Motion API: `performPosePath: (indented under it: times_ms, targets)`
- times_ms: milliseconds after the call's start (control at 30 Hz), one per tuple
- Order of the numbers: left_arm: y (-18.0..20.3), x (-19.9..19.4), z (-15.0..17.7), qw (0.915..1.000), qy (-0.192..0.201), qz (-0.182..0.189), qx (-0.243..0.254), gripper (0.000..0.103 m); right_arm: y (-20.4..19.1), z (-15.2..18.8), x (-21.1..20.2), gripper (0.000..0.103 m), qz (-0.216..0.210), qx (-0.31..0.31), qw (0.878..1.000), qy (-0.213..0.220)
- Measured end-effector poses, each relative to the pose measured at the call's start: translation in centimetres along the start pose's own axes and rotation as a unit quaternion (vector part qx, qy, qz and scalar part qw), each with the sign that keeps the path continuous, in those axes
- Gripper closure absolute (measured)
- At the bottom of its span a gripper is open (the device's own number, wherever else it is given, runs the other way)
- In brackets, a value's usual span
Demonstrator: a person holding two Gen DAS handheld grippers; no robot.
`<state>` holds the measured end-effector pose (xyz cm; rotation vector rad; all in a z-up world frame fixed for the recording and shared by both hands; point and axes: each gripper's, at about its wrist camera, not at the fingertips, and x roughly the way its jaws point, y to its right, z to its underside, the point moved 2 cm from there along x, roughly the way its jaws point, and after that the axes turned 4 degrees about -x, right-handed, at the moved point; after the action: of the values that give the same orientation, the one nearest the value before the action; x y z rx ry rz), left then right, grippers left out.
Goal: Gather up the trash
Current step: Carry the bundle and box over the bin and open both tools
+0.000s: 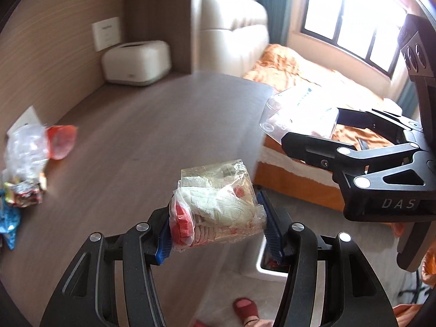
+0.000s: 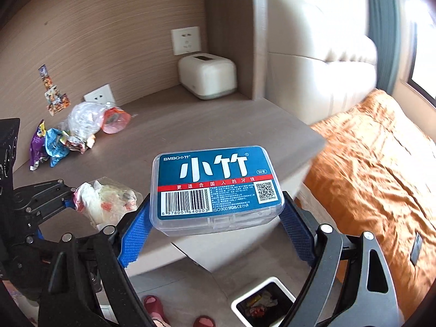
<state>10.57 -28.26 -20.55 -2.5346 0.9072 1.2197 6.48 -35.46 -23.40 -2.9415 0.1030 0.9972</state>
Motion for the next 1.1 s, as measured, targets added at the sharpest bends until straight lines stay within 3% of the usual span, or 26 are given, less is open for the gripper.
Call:
performPosePath:
  times_ms: [267,533,900,1100]
  targets:
    - [7.6,4.5,2.1,0.9952,-0.039,0.063,0.064,0.048,5.8,5.9,-2.0,0.015,0.049,0.070,0.996,-0.027]
    - [13.1,10.9,5.4,0.9810,-0.094,0.114,0.126,0.048,10.1,12.8,-0.8,0.015,0.077,0.140,0.985,-0.066]
    - [17.2,22.1,12.2,0.9560,-0.168,0.163,0.178,0.048,14.6,23.7,5.4,0.015,0.070,0.260,0.954,-0.129]
    - [17.5,26.9,15.2,0.9491,-0.193,0.172,0.180,0.048,15.7,28.9,9.3,0.015,0.074,0.287,0.942,-0.155]
